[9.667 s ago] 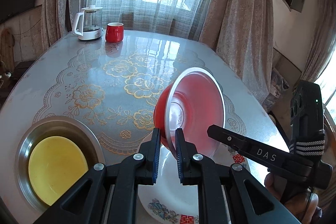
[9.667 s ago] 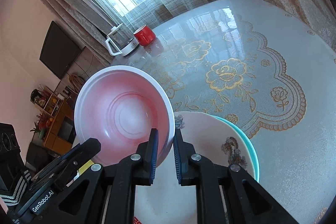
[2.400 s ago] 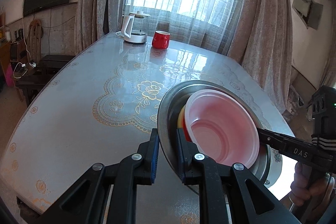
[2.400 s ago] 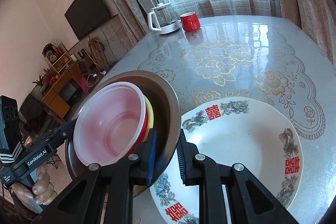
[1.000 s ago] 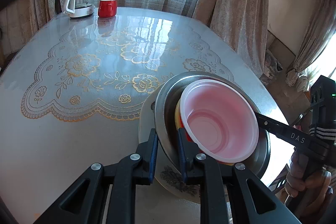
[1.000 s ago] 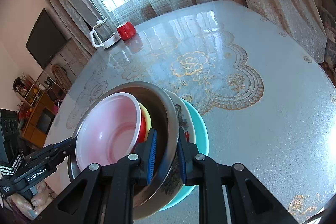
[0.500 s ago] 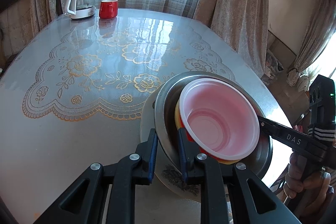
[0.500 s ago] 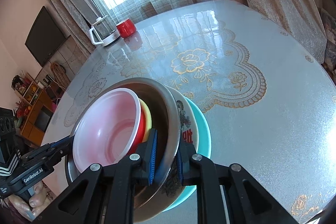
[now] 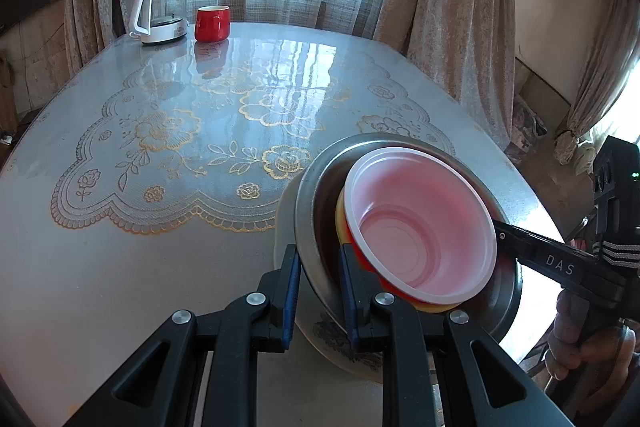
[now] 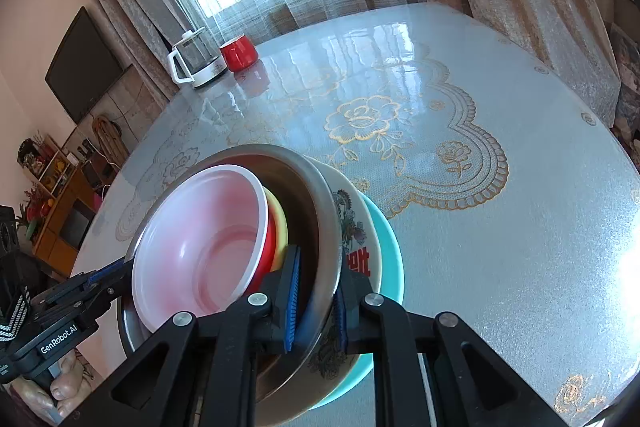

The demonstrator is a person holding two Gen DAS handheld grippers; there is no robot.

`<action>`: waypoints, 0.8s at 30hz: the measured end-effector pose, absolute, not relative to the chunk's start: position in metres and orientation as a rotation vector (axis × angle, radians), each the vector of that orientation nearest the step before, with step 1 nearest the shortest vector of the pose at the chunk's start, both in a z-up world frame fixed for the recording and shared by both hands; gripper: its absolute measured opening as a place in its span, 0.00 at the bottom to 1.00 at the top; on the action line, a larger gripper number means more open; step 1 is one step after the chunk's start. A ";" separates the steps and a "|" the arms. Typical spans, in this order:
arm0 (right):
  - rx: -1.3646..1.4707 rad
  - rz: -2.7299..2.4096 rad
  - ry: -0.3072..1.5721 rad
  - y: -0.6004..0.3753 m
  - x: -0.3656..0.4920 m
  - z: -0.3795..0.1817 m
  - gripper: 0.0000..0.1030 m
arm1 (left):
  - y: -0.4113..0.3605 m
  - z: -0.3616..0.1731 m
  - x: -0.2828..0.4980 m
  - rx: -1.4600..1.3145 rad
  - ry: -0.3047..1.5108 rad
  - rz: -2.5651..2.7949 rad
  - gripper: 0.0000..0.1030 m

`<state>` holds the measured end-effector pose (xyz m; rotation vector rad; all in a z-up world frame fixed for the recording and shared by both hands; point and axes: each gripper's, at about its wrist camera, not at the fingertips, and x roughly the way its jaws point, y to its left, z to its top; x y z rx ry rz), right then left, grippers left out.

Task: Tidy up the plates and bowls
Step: 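Lower the steel bowl onto the double-happiness plate, then open the right gripper and withdraw from the stack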

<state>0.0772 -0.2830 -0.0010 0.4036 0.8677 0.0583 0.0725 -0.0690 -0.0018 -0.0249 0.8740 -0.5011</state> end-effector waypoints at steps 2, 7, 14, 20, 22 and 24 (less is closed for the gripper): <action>0.417 0.064 0.873 -0.284 0.078 -0.001 0.14 | -0.069 -0.002 0.073 -0.023 0.873 -0.499 0.19; 0.418 0.070 0.873 -0.285 0.079 -0.001 0.14 | -0.070 -0.002 0.073 -0.022 0.872 -0.493 0.19; 0.412 0.067 0.875 -0.284 0.078 0.000 0.15 | -0.070 -0.002 0.070 -0.020 0.869 -0.477 0.19; 0.409 0.059 0.878 -0.284 0.077 0.002 0.17 | -0.071 0.000 0.067 -0.022 0.862 -0.458 0.19; 0.407 0.049 0.867 -0.286 0.077 0.005 0.22 | -0.072 0.000 0.065 -0.006 0.848 -0.444 0.19; 0.405 0.038 0.857 -0.286 0.075 0.008 0.28 | -0.073 0.001 0.062 0.008 0.831 -0.430 0.19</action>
